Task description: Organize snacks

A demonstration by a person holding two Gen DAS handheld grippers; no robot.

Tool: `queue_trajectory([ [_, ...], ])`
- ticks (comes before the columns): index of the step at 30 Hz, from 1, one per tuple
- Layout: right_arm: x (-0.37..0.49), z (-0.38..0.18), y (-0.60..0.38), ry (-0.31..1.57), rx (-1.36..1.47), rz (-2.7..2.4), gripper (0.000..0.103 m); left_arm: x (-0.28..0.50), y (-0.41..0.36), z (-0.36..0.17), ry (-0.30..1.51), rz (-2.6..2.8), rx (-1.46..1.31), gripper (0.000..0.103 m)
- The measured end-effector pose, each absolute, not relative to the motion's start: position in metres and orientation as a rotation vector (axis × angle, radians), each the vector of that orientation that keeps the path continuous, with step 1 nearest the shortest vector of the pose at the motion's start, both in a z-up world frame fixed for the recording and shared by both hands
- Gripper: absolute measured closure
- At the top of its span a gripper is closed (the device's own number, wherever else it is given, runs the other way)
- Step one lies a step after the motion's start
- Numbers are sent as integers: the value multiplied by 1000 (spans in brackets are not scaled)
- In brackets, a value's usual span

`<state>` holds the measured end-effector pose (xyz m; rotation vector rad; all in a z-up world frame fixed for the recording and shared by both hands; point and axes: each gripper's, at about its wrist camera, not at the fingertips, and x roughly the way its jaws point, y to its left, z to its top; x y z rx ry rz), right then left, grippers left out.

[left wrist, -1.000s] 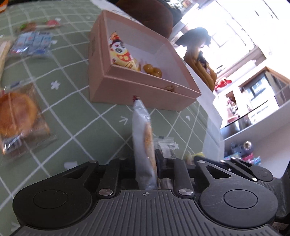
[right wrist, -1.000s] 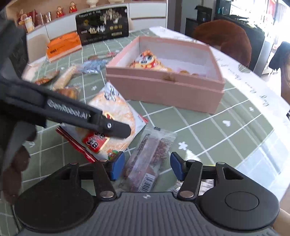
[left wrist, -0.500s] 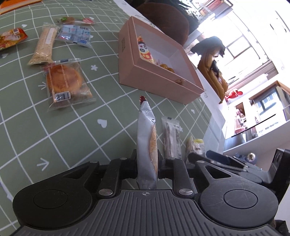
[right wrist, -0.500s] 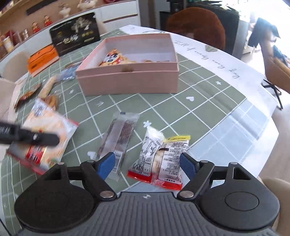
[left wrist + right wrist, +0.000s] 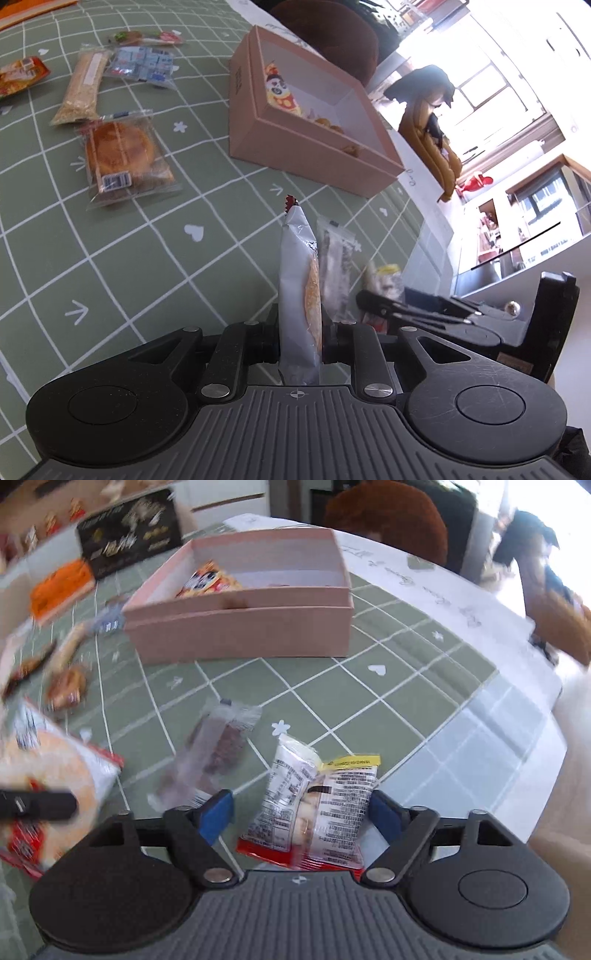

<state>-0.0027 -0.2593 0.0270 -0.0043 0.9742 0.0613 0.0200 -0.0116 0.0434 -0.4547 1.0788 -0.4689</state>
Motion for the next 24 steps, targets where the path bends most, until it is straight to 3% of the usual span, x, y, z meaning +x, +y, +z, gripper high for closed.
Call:
queue_trajectory([
  [2, -4, 33, -261, 988, 9, 105, 50, 27, -12, 53, 1058, -484, -481, 81],
  [10, 30, 108, -273, 812, 20, 188, 50, 124, -28, 124, 819, -561, -435, 81],
  [15, 93, 151, -284, 718, 19, 170, 50, 202, -44, 114, 820, -603, -501, 81],
  [19, 131, 147, -281, 724, -10, 149, 50, 237, -44, 85, 864, -607, -541, 79],
  [24, 162, 109, -264, 812, -56, 210, 45, 255, 13, 108, 758, -502, -469, 79],
])
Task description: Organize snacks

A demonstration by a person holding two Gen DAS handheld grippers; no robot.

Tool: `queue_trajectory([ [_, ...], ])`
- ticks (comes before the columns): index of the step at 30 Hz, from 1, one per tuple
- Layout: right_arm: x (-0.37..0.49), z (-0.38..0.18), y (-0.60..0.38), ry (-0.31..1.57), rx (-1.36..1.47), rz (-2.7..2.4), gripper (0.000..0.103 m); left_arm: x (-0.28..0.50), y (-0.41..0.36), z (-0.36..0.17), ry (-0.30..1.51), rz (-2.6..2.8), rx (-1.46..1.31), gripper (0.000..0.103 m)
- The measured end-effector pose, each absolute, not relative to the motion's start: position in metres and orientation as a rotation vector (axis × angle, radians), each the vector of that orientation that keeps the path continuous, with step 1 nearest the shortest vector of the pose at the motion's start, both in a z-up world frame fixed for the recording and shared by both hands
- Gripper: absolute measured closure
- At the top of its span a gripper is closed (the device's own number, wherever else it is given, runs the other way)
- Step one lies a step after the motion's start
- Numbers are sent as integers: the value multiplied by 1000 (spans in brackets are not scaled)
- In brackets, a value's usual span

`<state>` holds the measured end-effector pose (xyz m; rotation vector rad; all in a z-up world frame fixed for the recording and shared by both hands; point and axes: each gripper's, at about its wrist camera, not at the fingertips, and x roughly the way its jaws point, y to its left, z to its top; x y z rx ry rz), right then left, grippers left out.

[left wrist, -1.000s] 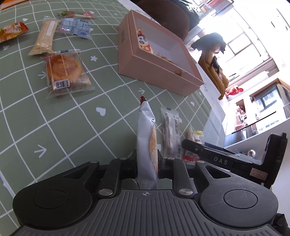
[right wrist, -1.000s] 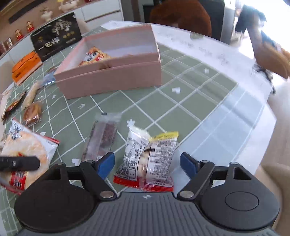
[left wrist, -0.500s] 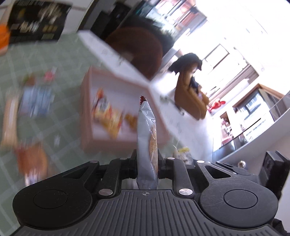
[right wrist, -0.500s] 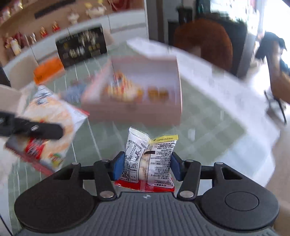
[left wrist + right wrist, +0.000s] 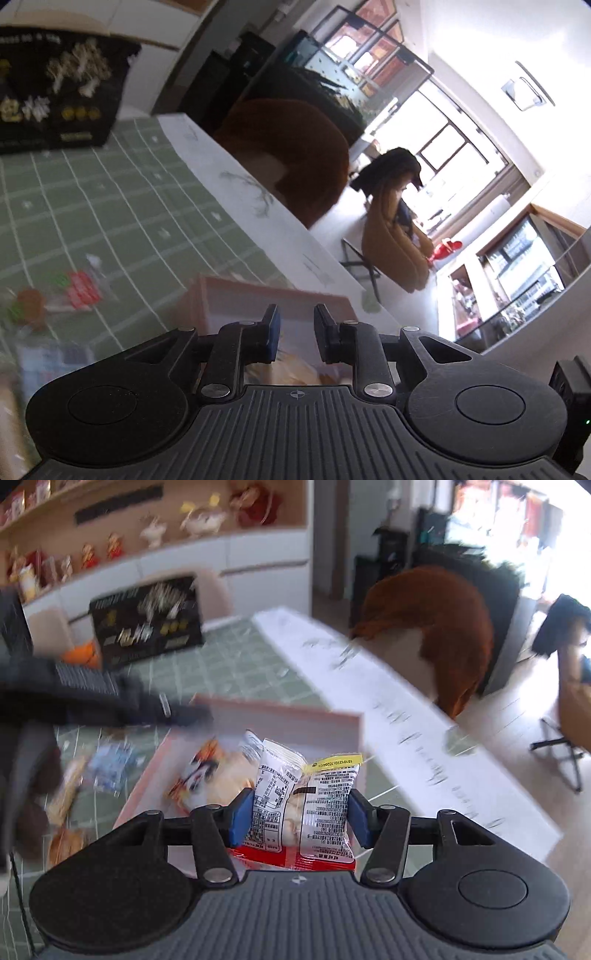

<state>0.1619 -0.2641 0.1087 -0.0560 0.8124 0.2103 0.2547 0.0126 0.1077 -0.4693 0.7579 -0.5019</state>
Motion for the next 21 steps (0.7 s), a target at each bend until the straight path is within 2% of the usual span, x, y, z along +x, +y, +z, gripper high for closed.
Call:
queue_trajectory([
  [3, 164, 90, -253, 848, -48, 208, 40, 274, 61, 118, 707, -364, -346, 79],
  [7, 157, 83, -243, 861, -27, 244, 38, 309, 101, 92, 829, -242, -200, 79],
  [13, 132, 87, -244, 852, -21, 234, 36, 320, 107, 45, 955, -273, -60, 76],
  [21, 99, 88, -253, 860, 2, 209, 36, 312, 105, 29, 938, -294, -129, 75],
])
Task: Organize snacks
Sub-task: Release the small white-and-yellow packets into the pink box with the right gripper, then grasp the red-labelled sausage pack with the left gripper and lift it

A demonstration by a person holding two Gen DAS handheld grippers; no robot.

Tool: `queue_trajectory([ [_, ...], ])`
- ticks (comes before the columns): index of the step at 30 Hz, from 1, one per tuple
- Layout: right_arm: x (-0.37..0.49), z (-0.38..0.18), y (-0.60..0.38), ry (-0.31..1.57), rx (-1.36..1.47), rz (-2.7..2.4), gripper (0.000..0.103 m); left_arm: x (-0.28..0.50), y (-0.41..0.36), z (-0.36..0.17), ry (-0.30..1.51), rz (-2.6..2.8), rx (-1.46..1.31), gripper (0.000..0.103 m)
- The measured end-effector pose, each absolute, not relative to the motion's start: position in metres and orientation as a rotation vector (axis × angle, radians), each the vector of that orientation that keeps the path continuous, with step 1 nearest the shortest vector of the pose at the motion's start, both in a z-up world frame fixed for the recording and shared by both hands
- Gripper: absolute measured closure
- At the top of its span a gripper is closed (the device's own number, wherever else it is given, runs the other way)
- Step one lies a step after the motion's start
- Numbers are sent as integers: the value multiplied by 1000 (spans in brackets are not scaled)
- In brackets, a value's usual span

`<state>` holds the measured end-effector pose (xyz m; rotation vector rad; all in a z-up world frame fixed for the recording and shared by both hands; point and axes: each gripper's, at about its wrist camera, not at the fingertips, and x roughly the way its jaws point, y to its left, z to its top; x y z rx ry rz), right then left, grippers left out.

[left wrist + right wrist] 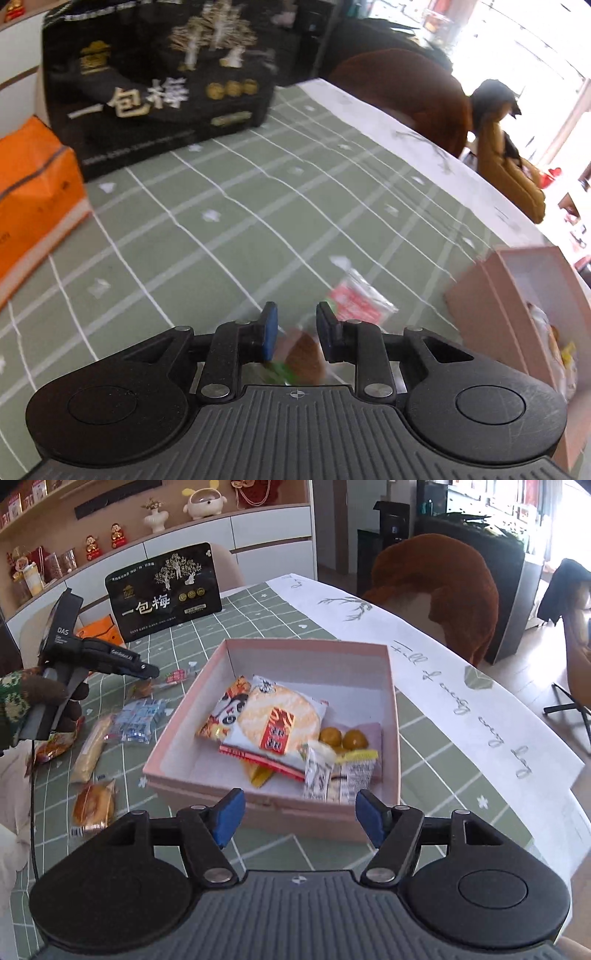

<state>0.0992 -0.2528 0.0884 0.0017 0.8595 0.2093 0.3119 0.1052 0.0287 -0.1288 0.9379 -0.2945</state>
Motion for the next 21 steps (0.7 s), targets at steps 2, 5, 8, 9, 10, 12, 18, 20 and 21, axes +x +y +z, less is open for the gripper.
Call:
queue_trajectory([
  [2, 92, 87, -253, 860, -2, 198, 36, 295, 100, 30, 947, -304, -139, 75],
  [5, 80, 82, -253, 876, 14, 199, 36, 265, 90, 28, 960, -337, -155, 76],
  [8, 71, 72, -252, 911, 27, 192, 36, 230, 82, 28, 971, -361, -168, 76],
  [9, 68, 68, -251, 925, 36, 193, 36, 217, 80, 29, 971, -356, -172, 76],
  [10, 65, 65, -250, 938, 46, 198, 36, 204, 78, 30, 967, -349, -169, 76],
  [12, 60, 60, -243, 959, 54, 215, 36, 182, 75, 30, 973, -357, -168, 76],
  [18, 55, 54, -206, 994, 64, 325, 36, 128, 74, 25, 1001, -405, -308, 77],
  [20, 61, 52, -186, 1009, 77, 371, 35, 117, 73, 24, 1007, -413, -335, 77],
  [21, 63, 51, -176, 1013, 83, 390, 32, 112, 74, 24, 1012, -416, -349, 78],
])
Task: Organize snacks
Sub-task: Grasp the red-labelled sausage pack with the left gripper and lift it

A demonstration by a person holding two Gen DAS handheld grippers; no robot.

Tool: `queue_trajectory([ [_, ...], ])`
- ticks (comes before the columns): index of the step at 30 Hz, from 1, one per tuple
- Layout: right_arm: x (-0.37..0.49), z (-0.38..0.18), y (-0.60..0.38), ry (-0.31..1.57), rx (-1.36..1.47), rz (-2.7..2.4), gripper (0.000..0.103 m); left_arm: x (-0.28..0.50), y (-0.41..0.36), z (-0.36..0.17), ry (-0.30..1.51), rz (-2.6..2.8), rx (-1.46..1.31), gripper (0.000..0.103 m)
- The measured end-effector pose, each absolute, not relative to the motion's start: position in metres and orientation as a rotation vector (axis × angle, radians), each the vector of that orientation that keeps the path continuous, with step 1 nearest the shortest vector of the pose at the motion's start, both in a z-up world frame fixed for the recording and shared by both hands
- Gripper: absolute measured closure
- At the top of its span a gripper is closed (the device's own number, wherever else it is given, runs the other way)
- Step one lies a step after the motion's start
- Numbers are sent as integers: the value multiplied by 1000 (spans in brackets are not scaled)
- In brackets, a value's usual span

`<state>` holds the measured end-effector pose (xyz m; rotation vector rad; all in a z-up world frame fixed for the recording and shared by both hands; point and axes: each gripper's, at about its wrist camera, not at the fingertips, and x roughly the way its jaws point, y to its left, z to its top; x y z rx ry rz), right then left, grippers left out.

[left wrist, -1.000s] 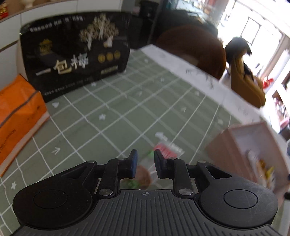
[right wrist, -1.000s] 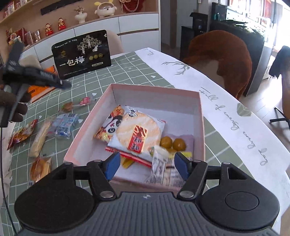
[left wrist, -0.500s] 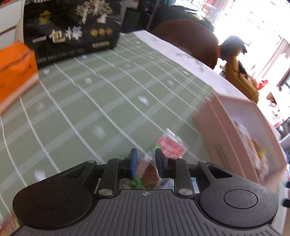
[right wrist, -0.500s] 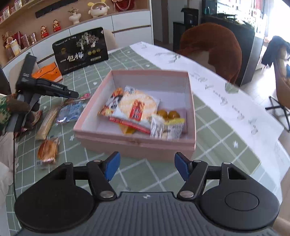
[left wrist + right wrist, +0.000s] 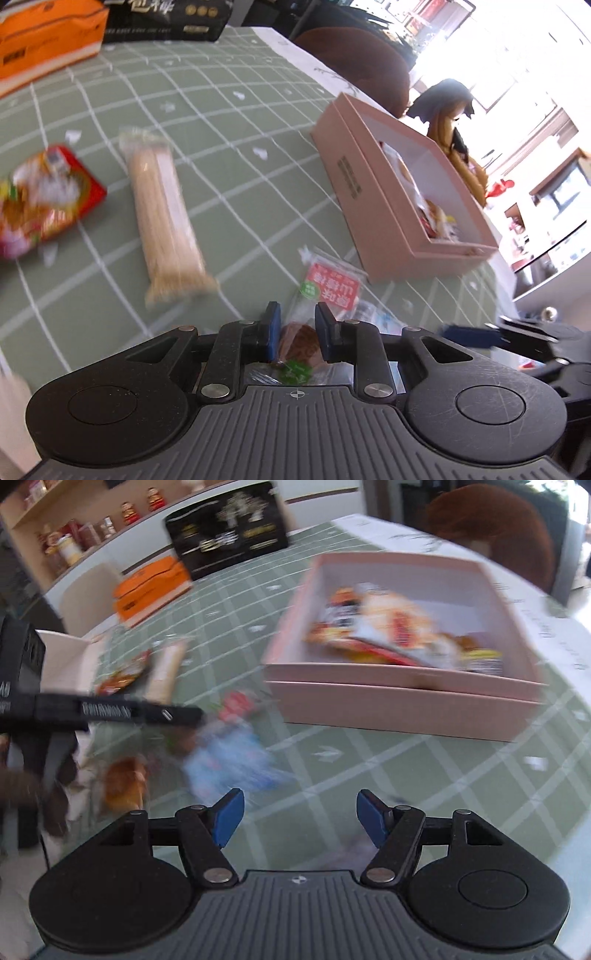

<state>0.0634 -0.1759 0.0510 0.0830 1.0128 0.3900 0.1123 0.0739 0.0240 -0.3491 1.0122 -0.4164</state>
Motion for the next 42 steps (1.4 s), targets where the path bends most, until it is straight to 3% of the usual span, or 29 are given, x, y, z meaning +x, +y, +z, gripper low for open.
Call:
queue_trajectory([
  [3, 73, 47, -142, 1009, 47, 464, 20, 102, 80, 24, 1013, -412, -386, 77],
  [7, 82, 35, -105, 984, -163, 471, 17, 89, 96, 34, 968, -357, -410, 77],
  [8, 81, 35, -103, 972, -186, 476, 18, 85, 101, 37, 954, -338, -422, 77],
  [11, 75, 41, -111, 966, -168, 497, 38, 71, 114, 47, 919, -270, -444, 77],
  [14, 69, 46, -131, 978, -129, 493, 48, 56, 117, 55, 915, -185, -405, 77],
  [20, 60, 49, -170, 984, -85, 392, 49, 55, 114, 51, 915, -153, -413, 78],
  [26, 48, 54, -196, 990, -55, 319, 49, 75, 47, 42, 944, -298, -74, 74],
  [28, 40, 60, -203, 979, -50, 314, 45, 77, 34, 40, 927, -300, 10, 65],
  [30, 34, 64, -207, 965, -48, 299, 31, 82, 29, 40, 927, -299, 40, 63],
  [31, 30, 65, -210, 960, -46, 288, 29, 84, 27, 39, 932, -300, 40, 63],
  [35, 20, 59, -219, 973, -36, 250, 28, 92, 22, 40, 959, -329, 30, 63],
  [37, 17, 51, -221, 996, -21, 235, 28, 93, 21, 37, 998, -366, 3, 57],
  [42, 10, 44, -221, 1020, 22, 224, 28, 79, 18, 36, 978, -386, 19, 59],
])
